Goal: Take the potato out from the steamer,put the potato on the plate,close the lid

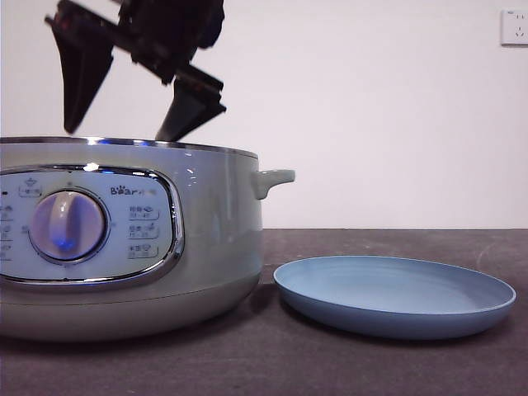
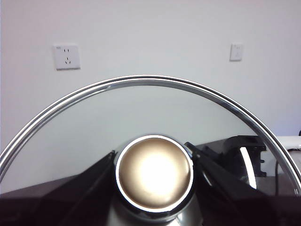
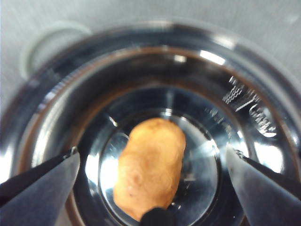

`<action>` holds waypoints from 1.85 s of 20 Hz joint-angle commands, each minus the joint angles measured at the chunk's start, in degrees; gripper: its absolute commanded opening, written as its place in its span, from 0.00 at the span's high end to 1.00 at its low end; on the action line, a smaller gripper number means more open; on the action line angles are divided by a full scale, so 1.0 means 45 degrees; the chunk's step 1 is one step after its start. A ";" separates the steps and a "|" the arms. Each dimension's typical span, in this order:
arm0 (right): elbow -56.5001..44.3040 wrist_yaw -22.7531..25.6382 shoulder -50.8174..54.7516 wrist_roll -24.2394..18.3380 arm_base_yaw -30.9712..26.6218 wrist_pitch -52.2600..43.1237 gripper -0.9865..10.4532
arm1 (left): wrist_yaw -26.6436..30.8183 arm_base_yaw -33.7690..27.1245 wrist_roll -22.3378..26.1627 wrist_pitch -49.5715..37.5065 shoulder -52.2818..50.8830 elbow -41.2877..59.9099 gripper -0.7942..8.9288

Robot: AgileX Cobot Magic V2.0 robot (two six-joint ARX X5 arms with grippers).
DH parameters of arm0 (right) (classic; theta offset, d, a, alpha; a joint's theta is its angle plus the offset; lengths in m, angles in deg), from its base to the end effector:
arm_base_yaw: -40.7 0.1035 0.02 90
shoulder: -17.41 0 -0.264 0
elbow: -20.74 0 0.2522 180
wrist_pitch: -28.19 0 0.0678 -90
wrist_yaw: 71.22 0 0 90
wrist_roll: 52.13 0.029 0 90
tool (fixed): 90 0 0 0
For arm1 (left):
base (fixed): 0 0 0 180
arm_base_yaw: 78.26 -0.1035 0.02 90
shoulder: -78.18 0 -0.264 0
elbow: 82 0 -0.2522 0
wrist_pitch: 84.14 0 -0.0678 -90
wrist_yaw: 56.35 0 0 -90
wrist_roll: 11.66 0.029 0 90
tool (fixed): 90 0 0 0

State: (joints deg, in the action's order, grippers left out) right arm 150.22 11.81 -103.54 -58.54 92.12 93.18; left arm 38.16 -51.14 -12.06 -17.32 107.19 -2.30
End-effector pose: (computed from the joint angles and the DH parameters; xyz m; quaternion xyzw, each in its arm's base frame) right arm 0.2832 0.3607 0.2868 -0.2216 0.4132 0.4536 0.7579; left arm -0.0288 0.0173 0.4779 -0.0140 -0.0368 -0.1960 0.9798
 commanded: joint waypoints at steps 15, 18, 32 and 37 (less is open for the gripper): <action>0.0015 0.0908 -0.1666 -0.0738 0.0447 0.0379 0.92 | -0.0010 -0.0024 0.0097 0.0355 -0.0107 -0.0136 0.93; 0.0015 0.1991 -0.1472 -0.0840 0.0413 0.0432 0.92 | 0.0102 -0.0024 0.0102 0.0539 -0.0107 -0.0136 0.93; 0.0010 0.1948 0.8043 -0.0865 -0.2079 0.3021 0.92 | 0.0612 -0.0019 0.0146 0.0005 -0.0049 -0.0136 0.93; 0.0005 0.1967 0.9326 -0.0243 -0.2924 0.4551 0.92 | 0.0544 -0.0019 0.0141 -0.0097 0.0131 -0.0136 0.93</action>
State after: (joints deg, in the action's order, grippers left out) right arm 150.44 20.51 -62.16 -61.28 79.20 113.72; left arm 40.74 -51.14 -12.06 -14.63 107.65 -2.32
